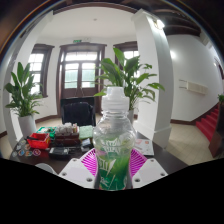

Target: Pour water

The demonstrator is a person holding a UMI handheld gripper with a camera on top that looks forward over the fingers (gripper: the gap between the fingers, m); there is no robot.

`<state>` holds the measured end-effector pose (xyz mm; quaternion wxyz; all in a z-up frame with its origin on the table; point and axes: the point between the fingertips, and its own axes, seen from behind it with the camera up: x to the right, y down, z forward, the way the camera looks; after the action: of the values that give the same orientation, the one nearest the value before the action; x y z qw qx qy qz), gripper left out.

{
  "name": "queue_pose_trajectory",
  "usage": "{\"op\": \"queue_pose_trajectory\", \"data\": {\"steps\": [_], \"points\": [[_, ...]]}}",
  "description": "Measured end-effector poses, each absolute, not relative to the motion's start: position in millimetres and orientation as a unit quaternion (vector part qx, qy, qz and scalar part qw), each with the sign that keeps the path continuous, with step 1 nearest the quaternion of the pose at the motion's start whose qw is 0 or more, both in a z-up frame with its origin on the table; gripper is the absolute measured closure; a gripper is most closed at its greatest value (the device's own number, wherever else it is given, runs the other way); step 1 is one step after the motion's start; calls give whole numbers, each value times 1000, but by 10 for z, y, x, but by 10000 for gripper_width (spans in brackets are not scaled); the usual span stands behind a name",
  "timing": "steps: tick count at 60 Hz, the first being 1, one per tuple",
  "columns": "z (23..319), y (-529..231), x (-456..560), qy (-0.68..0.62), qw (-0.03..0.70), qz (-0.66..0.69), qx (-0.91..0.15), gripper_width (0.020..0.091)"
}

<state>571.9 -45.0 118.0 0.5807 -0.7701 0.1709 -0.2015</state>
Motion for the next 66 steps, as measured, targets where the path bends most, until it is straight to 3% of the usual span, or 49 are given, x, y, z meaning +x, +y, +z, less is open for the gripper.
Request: {"op": "queue_pose_trajectory", "data": {"steps": [8, 16, 19, 26, 31, 37, 46, 66], "points": [[760, -364, 5802, 172, 572, -178, -782, 733], [803, -445, 5689, 157, 583, -178, -777, 733], [776, -401, 5717, 150, 583, -184, -777, 704], [801, -428, 5629, 138, 589, -184, -775, 564], [792, -483, 5554, 131, 584, -179, -781, 370], [834, -677, 5394, 131, 580, -171, -786, 251], [951, -1224, 5070, 152, 573, -159, -789, 270], [1587, -1994, 4016, 103, 608, -118, -779, 278]]}}
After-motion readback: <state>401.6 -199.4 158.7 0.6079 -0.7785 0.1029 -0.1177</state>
